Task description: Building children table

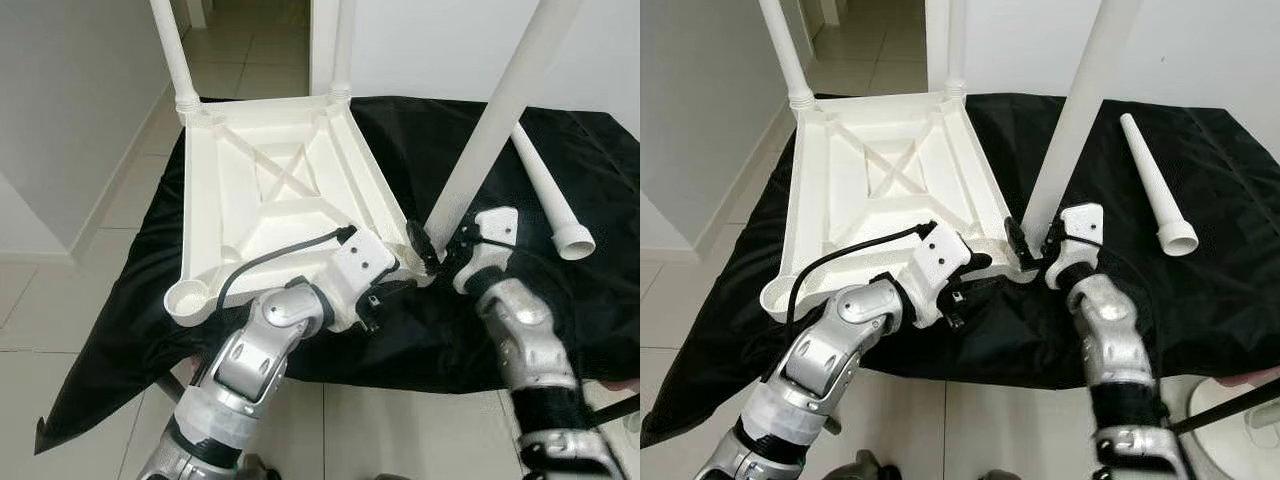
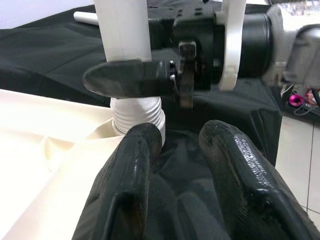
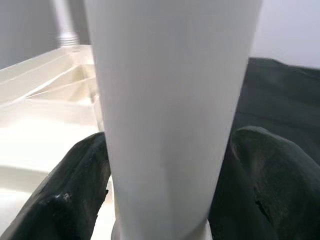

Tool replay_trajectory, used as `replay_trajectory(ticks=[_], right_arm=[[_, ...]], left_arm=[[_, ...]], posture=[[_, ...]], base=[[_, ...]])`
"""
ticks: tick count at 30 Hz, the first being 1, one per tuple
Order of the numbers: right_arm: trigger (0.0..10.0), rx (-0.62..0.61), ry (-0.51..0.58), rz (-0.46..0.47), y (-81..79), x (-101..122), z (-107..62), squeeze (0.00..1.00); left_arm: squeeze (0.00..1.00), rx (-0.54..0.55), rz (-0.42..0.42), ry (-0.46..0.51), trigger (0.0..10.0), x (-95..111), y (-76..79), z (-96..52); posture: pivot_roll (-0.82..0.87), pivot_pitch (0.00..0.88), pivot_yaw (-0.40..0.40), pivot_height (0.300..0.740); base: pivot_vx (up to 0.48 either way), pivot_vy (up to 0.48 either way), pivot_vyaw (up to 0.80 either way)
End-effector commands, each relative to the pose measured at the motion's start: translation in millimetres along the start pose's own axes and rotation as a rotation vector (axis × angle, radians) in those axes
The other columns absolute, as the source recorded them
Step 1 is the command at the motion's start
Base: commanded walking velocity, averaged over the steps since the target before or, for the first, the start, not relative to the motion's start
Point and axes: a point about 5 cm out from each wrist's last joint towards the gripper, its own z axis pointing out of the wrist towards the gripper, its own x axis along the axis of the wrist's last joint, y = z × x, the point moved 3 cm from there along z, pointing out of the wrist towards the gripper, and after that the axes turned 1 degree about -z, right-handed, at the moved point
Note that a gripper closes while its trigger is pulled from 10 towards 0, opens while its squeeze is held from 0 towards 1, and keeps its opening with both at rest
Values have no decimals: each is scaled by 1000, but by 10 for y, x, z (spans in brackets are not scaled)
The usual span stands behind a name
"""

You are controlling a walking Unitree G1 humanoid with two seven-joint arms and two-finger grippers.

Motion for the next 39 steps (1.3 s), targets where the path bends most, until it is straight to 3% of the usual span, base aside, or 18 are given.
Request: replay_trajectory(ticks=[1,9,18,19,20,21,31,39], right_arm=[[10000,56,-9,-9,-55,-35,19,0],[10000,206,-67,-62,-55,-127,140,0],[10000,221,-125,-107,-23,-256,175,0],[8784,214,-144,-97,-14,-308,176,0],[8784,214,-144,-97,-14,-308,176,0],[10000,190,-175,-82,18,-392,175,0],[9765,188,-173,-87,36,-436,168,0],[10000,172,-87,-90,55,-296,229,0]], left_arm=[[0,28,16,14,10000,41,-7,4],[0,27,28,19,10000,76,-40,15],[0,28,29,20,10000,80,-46,15],[0,28,29,21,10000,85,-42,18],[0,28,29,21,10000,85,-42,18],[0,29,27,21,10000,90,-34,19],[0,28,21,18,10000,88,-21,8],[0,25,19,14,10000,81,-10,0]], posture=[[-62,0,51,740],[-55,0,64,740],[-52,0,66,740],[-46,0,67,740],[-46,0,67,740],[-43,0,66,740],[-40,0,73,740],[-39,0,74,740]], base=[[0,0,0],[0,0,0],[0,0,0],[0,0,0],[0,0,0],[0,0,0],[0,0,0],[0,0,0]])
